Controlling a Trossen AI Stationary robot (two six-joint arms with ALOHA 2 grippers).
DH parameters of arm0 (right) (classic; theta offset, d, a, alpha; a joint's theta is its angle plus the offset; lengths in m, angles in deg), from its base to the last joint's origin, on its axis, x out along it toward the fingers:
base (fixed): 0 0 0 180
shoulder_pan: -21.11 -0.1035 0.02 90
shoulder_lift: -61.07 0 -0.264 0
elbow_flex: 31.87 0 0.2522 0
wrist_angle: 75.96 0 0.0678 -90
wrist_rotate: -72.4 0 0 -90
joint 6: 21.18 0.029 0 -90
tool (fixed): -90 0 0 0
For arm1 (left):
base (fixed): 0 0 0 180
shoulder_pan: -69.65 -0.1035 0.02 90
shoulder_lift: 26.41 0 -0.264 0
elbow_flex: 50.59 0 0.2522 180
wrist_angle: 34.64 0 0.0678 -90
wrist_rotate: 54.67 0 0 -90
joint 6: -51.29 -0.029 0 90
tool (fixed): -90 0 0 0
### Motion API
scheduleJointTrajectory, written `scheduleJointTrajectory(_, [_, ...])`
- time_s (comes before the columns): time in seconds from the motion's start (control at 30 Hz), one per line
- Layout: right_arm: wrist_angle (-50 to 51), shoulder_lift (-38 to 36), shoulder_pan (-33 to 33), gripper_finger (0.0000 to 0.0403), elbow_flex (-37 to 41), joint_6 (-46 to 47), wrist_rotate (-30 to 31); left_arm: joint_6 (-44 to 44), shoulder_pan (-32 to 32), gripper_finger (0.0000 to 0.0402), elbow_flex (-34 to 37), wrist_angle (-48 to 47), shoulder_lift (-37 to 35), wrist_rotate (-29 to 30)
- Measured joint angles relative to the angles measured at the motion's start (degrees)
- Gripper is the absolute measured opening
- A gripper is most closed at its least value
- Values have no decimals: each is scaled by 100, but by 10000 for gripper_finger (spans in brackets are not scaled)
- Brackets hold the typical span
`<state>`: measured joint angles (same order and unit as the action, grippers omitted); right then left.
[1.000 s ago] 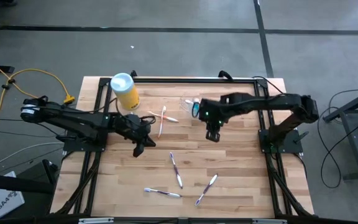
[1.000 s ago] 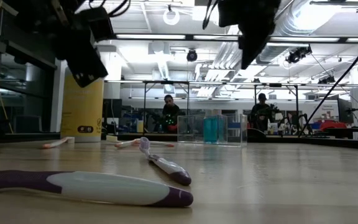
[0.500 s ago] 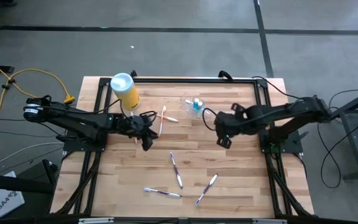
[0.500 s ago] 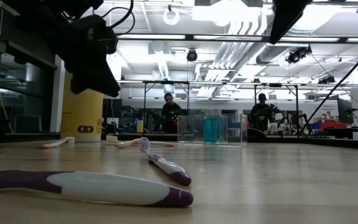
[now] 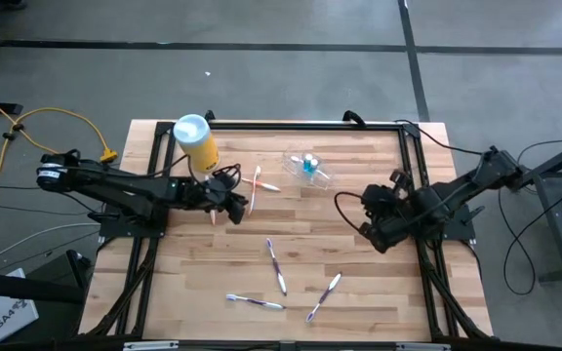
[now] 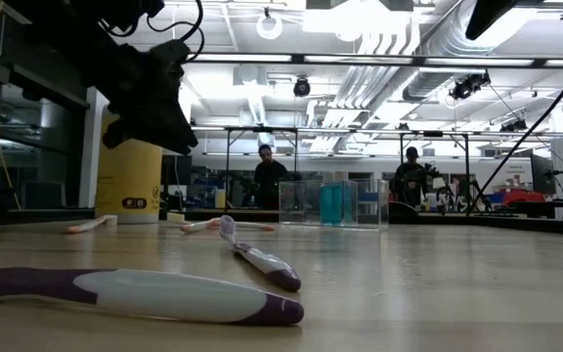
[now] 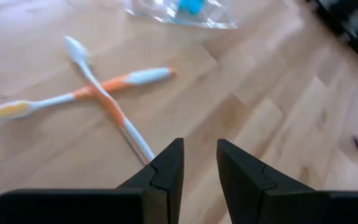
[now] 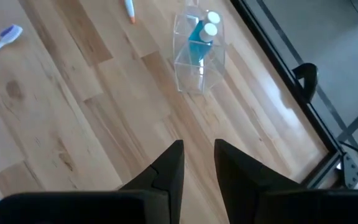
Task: Pick & Place toothbrushing station
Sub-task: Put the middle orange toothbrush into the transparent organizer
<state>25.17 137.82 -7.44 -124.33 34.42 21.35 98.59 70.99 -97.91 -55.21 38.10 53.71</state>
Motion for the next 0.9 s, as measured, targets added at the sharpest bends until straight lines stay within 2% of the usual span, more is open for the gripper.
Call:
scheduleJointTrajectory(0.13, [83, 0, -186, 81, 0, 215, 12, 78, -172, 93, 0, 148, 148, 79])
scheduleJointTrajectory(0.27, [168, 0, -379, 81, 0, 375, 12, 23, -322, 93, -44, 668, 642, -107])
scheduleJointTrajectory(0.5, [257, 0, -706, 81, 0, 672, -8, -8, -503, 93, -505, 744, 1280, -239])
scheduleJointTrajectory(0.63, [264, 0, -942, 81, 0, 794, -49, 338, -564, 93, -575, 635, 1370, -5])
scheduleJointTrajectory(0.9, [264, 2, -1206, 81, 0, 907, -49, 769, -793, 93, -860, -117, 1618, -54])
